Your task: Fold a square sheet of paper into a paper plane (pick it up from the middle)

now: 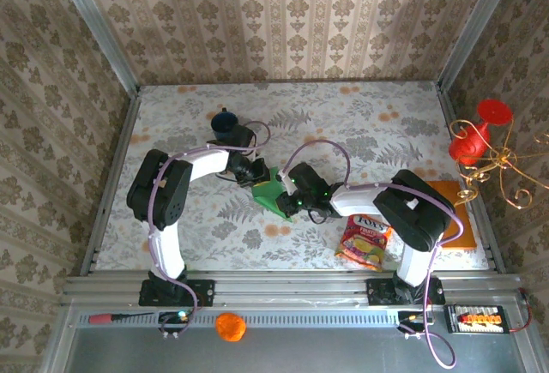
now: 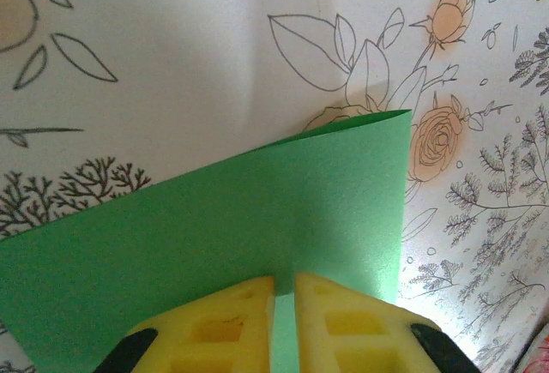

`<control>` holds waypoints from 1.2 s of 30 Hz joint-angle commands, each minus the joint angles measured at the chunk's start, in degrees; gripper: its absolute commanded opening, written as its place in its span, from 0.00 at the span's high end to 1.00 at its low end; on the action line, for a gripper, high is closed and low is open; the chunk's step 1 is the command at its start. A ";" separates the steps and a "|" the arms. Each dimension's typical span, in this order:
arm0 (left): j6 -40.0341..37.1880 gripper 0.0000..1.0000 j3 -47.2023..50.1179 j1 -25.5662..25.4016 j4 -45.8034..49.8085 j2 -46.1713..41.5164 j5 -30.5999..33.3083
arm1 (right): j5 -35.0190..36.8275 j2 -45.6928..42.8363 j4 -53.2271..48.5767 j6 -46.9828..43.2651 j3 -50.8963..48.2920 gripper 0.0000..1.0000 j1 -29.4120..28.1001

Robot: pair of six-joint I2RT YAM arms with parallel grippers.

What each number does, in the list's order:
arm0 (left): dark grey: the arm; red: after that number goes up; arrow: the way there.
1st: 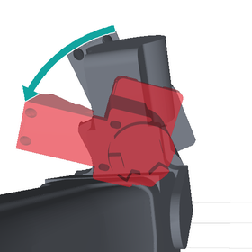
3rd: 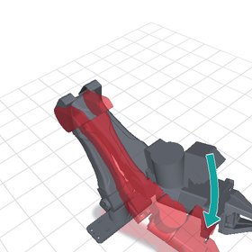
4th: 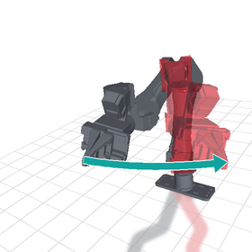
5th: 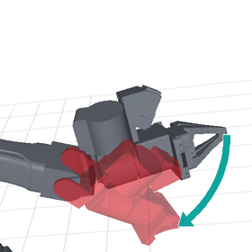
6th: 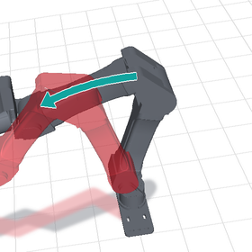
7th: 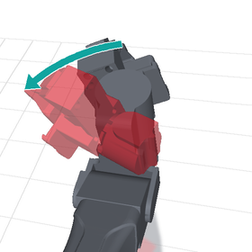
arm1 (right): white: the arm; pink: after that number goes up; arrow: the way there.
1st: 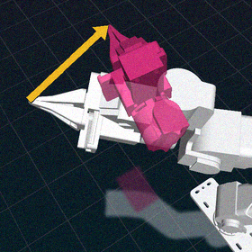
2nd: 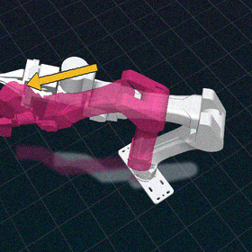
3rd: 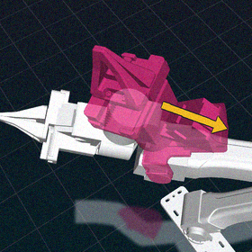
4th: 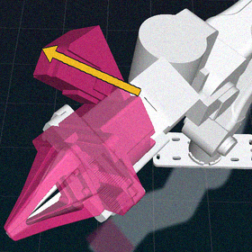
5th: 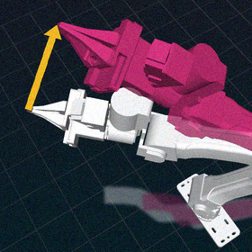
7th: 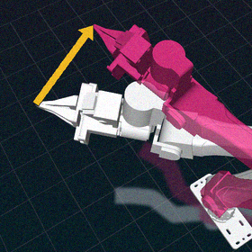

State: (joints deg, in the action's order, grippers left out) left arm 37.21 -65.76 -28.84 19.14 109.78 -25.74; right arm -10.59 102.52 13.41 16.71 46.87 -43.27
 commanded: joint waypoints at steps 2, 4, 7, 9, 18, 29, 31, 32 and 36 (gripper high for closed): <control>-1.57 0.85 -0.62 -0.34 2.11 1.48 -0.45 | -0.84 0.92 -1.23 0.16 1.63 0.91 0.33; -1.52 0.85 -0.67 -0.38 2.01 1.55 -0.56 | -0.77 1.10 -1.45 0.24 1.72 0.90 0.30; -1.52 0.85 -0.68 -0.43 2.01 1.65 -0.63 | -0.68 1.24 -1.60 0.32 1.91 0.90 0.48; -1.53 0.85 -0.61 -0.43 1.93 1.67 -0.65 | -0.58 1.41 -1.93 0.34 2.07 0.90 0.49; -1.35 0.85 -0.70 -0.43 1.77 1.58 -0.72 | -0.73 1.63 -2.56 0.54 1.82 0.90 0.47; -1.09 0.85 -0.90 -0.43 1.20 1.06 -1.11 | -1.63 3.25 -4.03 0.86 2.96 0.90 0.50; -0.79 0.84 -0.67 -0.30 0.75 0.54 -1.33 | -1.58 3.34 -4.49 0.93 3.05 0.90 0.50; -0.56 0.84 -0.67 -0.21 0.32 -0.06 -1.42 | -1.59 3.34 -4.72 0.92 3.09 0.90 0.52; 0.35 0.83 0.18 0.66 -1.46 -3.83 -0.55 | -1.02 3.61 -7.18 1.18 3.90 0.90 0.64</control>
State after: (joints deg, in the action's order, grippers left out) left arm 37.26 -65.91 -28.77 18.68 109.65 -26.11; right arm -11.60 104.33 10.37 16.95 49.39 -43.00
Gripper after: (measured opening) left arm 0.169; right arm 0.102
